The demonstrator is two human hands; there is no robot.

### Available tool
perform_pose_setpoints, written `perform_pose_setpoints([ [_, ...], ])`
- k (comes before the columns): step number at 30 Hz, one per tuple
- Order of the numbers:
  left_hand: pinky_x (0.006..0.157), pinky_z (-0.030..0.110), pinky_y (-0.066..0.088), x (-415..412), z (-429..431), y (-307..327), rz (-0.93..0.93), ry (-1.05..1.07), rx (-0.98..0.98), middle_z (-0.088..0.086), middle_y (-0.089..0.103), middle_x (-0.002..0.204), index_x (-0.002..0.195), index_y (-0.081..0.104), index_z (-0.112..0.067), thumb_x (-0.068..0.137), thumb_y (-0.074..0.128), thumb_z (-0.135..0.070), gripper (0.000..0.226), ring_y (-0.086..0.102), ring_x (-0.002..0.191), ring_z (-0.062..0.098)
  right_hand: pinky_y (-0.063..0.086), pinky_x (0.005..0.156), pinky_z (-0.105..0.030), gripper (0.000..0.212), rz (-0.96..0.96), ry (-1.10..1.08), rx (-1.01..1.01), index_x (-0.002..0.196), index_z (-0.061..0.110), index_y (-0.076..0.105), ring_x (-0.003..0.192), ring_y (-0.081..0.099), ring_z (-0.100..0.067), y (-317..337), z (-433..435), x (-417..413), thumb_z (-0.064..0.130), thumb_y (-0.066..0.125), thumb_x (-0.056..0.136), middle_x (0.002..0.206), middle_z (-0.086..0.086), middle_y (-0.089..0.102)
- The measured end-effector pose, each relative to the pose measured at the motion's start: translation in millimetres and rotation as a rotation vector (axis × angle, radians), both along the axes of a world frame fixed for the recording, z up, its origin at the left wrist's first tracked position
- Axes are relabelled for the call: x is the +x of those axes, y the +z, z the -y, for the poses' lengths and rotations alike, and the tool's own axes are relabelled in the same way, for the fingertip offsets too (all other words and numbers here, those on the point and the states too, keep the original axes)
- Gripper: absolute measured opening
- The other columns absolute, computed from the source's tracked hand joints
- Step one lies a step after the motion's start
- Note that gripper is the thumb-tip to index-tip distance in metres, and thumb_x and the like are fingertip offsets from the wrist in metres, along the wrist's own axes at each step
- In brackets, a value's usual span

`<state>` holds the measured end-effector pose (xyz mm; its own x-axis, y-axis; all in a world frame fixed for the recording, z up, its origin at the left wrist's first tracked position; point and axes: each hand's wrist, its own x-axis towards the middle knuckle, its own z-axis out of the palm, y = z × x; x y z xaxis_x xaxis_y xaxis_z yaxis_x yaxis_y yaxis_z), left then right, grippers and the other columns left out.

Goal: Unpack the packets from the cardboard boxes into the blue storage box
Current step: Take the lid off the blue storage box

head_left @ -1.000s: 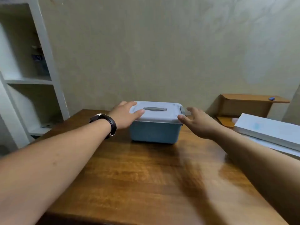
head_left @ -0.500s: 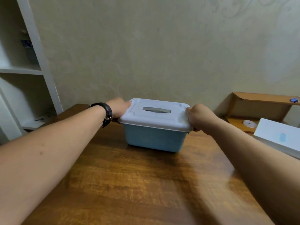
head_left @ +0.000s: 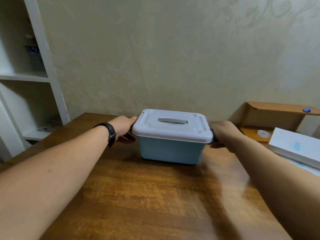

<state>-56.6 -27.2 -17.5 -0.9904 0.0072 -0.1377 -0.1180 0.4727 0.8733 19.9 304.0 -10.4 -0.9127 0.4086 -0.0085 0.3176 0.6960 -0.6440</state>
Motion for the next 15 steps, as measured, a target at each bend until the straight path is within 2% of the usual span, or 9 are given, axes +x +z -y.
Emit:
perform_pose_setpoints([
  [2, 0.092, 0.041, 0.053, 0, 8, 3, -0.223, 0.032, -0.183, 0.01, 0.069, 0.134, 0.134, 0.062, -0.012, 0.107, 0.039, -0.062, 0.061, 0.068, 0.114, 0.03, 0.055, 0.073, -0.039, 0.026, -0.152, 0.003, 0.228, 0.095, 0.002, 0.072, 0.097, 0.071, -0.041, 18, -3, 1, 0.022, 0.058, 0.104, 0.099, -0.018, 0.074],
  [4, 0.101, 0.037, 0.044, 8, 9, 14, -0.437, 0.055, -0.181, 0.002, 0.061, 0.142, 0.145, 0.054, -0.016, 0.105, 0.041, -0.064, 0.064, 0.058, 0.13, 0.025, 0.048, 0.083, -0.036, 0.047, -0.312, 0.098, 0.287, 0.13, 0.01, 0.068, 0.115, 0.069, -0.031, 45, 9, 11, 0.048, 0.059, 0.104, 0.117, -0.007, 0.073],
  [6, 0.105, 0.037, 0.043, 15, 6, 9, -0.485, -0.038, -0.092, 0.0, 0.059, 0.144, 0.15, 0.05, -0.019, 0.104, 0.041, -0.067, 0.067, 0.057, 0.132, 0.02, 0.05, 0.097, -0.036, 0.064, -0.271, 0.411, 0.349, 0.144, 0.023, 0.059, 0.121, 0.065, -0.019, 66, 33, 22, 0.063, 0.068, 0.095, 0.128, 0.003, 0.069],
  [7, 0.106, 0.037, 0.043, 20, 2, 1, -0.452, -0.093, -0.047, -0.002, 0.06, 0.143, 0.15, 0.051, -0.02, 0.103, 0.04, -0.069, 0.069, 0.057, 0.131, 0.018, 0.049, 0.106, -0.037, 0.072, -0.179, 0.536, 0.412, 0.149, 0.027, 0.055, 0.126, 0.063, -0.016, 67, 45, 24, 0.066, 0.07, 0.091, 0.137, 0.006, 0.066],
  [9, 0.112, 0.037, 0.041, 22, -3, -20, -0.394, -0.135, 0.098, -0.008, 0.063, 0.142, 0.147, 0.056, -0.024, 0.098, 0.039, -0.079, 0.076, 0.057, 0.133, 0.013, 0.045, 0.113, -0.036, 0.076, -0.051, 0.671, 0.487, 0.156, 0.03, 0.049, 0.134, 0.059, -0.017, 62, 66, 17, 0.067, 0.068, 0.093, 0.148, 0.007, 0.06],
  [10, 0.117, 0.041, 0.04, 20, -6, -31, -0.36, -0.109, 0.192, -0.01, 0.063, 0.144, 0.146, 0.058, -0.029, 0.092, 0.037, -0.087, 0.082, 0.057, 0.135, 0.012, 0.044, 0.113, -0.035, 0.068, -0.029, 0.688, 0.511, 0.156, 0.028, 0.049, 0.135, 0.058, -0.019, 57, 71, 8, 0.062, 0.062, 0.099, 0.15, 0.005, 0.06],
  [12, 0.121, 0.044, 0.036, 22, -13, -52, -0.351, -0.023, 0.333, -0.013, 0.06, 0.148, 0.147, 0.058, -0.037, 0.084, 0.03, -0.096, 0.091, 0.053, 0.138, 0.011, 0.044, 0.11, -0.035, 0.05, -0.065, 0.666, 0.568, 0.152, 0.023, 0.054, 0.134, 0.057, -0.025, 49, 77, -12, 0.048, 0.052, 0.108, 0.147, 0.0, 0.06],
  [15, 0.121, 0.045, 0.036, 30, -22, -71, -0.407, 0.058, 0.413, -0.016, 0.057, 0.15, 0.147, 0.056, -0.042, 0.087, 0.019, -0.094, 0.088, 0.051, 0.139, 0.009, 0.048, 0.1, -0.038, 0.035, -0.074, 0.632, 0.656, 0.141, 0.025, 0.062, 0.12, 0.061, -0.029, 48, 80, -33, 0.033, 0.056, 0.107, 0.132, -0.002, 0.06],
])
